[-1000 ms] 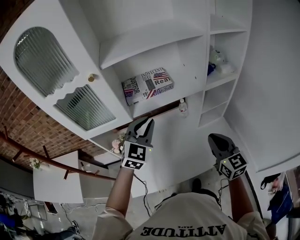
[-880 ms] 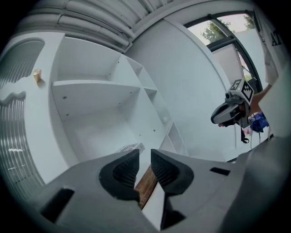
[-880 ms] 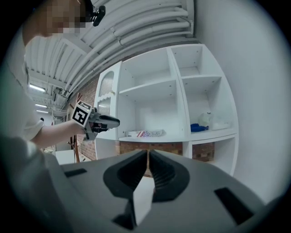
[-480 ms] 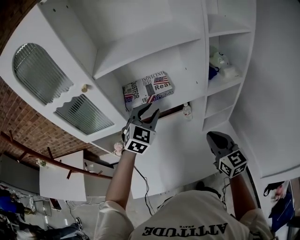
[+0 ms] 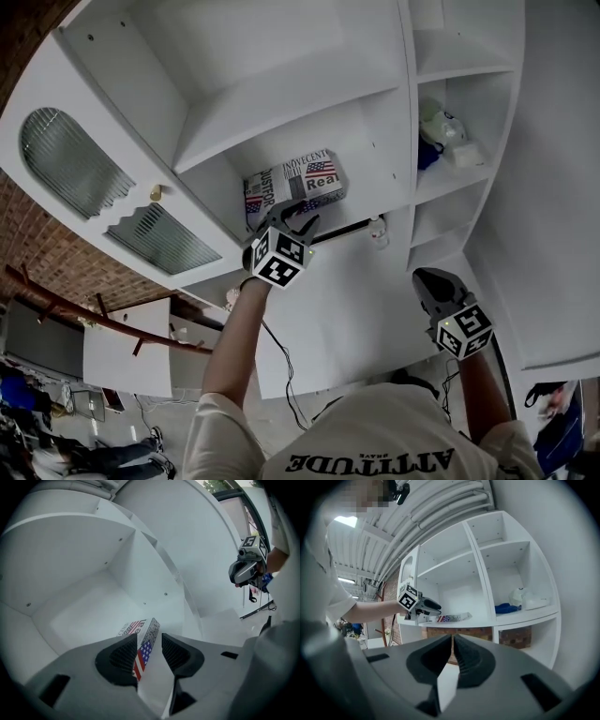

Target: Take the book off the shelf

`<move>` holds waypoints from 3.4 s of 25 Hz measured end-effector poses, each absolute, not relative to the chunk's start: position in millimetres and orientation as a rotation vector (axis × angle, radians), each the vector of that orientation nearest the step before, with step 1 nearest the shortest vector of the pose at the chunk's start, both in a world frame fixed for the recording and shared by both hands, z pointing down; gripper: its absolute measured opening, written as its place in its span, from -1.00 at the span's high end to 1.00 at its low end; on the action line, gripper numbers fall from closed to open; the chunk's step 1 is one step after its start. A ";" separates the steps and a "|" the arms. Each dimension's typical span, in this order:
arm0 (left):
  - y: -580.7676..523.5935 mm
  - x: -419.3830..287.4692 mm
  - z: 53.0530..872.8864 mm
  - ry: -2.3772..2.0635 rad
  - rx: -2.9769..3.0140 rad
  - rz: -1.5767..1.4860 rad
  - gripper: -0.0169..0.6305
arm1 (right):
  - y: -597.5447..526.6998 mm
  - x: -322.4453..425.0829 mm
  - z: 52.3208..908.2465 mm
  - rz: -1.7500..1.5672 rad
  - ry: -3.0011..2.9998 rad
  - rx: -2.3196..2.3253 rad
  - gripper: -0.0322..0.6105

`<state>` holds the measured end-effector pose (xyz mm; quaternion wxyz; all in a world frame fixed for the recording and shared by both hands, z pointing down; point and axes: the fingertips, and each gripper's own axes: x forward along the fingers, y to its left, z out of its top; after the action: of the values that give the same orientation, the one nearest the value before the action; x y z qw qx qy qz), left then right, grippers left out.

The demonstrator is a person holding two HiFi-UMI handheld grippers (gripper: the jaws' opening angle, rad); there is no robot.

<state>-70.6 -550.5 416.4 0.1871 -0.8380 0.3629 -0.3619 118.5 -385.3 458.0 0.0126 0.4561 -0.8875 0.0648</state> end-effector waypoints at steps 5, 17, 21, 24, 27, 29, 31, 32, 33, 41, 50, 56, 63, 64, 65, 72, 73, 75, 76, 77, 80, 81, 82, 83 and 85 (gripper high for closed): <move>-579.2 -72.7 431.3 0.964 -2.335 -1.170 0.45 | -391.3 117.9 464.4 0.230 -2.786 1.381 0.79; -612.1 -94.5 460.4 0.934 -2.375 -1.389 0.38 | -394.3 127.1 479.2 0.280 -2.792 1.330 0.79; -612.6 -93.0 457.5 0.969 -2.420 -1.392 0.38 | -396.0 129.3 482.6 0.291 -2.791 1.316 0.79; -609.7 -91.1 457.0 0.992 -2.422 -1.385 0.40 | -395.0 127.8 485.0 0.293 -2.796 1.294 0.79; -601.0 -84.0 454.0 0.990 -2.466 -1.356 0.45 | -394.7 127.9 486.4 0.295 -2.796 1.277 0.79; -593.0 -77.8 449.8 0.979 -2.503 -1.337 0.47 | -394.8 128.6 487.3 0.300 -2.797 1.269 0.79; -584.2 -72.2 445.9 0.964 -2.520 -1.333 0.48 | -394.6 128.9 488.4 0.307 -2.800 1.259 0.79; -580.1 -69.9 445.4 0.959 -2.525 -1.332 0.49 | -394.3 128.8 489.2 0.311 -2.801 1.254 0.79; -575.8 -67.7 445.6 0.953 -2.531 -1.329 0.49 | -393.8 128.6 490.3 0.314 -2.802 1.248 0.79; -543.3 -53.0 448.4 0.863 -2.568 -1.316 0.49 | -390.2 128.6 496.9 0.335 -2.812 1.208 0.79; -520.1 -43.2 449.4 0.843 -2.568 -1.304 0.49 | -389.0 130.2 498.6 0.344 -2.823 1.181 0.79; -517.4 -44.2 459.1 0.855 -2.360 -1.317 0.46 | -389.9 129.7 503.1 0.355 -2.822 1.158 0.79; -519.6 -44.3 465.5 0.912 -1.987 -1.291 0.36 | -391.7 130.5 506.0 0.364 -2.824 1.139 0.79; -520.5 -44.8 466.5 0.919 -1.908 -1.290 0.35 | -391.5 130.7 506.6 0.366 -2.824 1.138 0.79; -521.3 -45.2 467.5 0.925 -1.834 -1.289 0.33 | -391.2 131.0 507.4 0.368 -2.823 1.136 0.79; -524.9 -45.3 464.2 0.991 -1.554 -1.200 0.35 | -391.2 136.5 510.2 0.393 -2.819 1.143 0.79; -522.7 -45.3 463.9 1.002 -1.555 -1.197 0.36 | -391.0 137.6 510.6 0.395 -2.819 1.144 0.79; -516.0 -44.1 463.2 1.022 -1.587 -1.201 0.36 | -391.0 140.6 511.5 0.400 -2.818 1.148 0.79; -513.3 -43.4 462.8 1.025 -1.590 -1.199 0.35 | -391.1 142.1 512.3 0.404 -2.817 1.150 0.79; -511.0 -42.8 462.3 1.022 -1.583 -1.192 0.36 | -391.1 143.4 513.1 0.409 -2.817 1.152 0.79; -502.2 -40.3 459.0 1.014 -1.579 -1.169 0.36 | -390.7 145.1 515.0 0.426 -2.817 1.157 0.79; -498.9 -39.4 456.0 1.020 -1.586 -1.153 0.36 | -390.6 145.1 515.1 0.429 -2.819 1.156 0.79; -495.7 -38.6 451.3 1.032 -1.593 -1.129 0.36 | -390.5 144.8 515.0 0.432 -2.822 1.155 0.79; -492.5 -37.9 445.0 1.050 -1.599 -1.099 0.36 | -390.3 144.5 514.9 0.435 -2.826 1.152 0.79; -486.4 -36.7 430.3 1.095 -1.617 -1.029 0.37 | -389.9 144.8 515.3 0.438 -2.829 1.150 0.79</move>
<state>-36.7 -486.4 430.3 0.4503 -0.6541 0.4427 -0.4164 144.8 -389.9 515.3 0.0282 0.3726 -0.9166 0.1420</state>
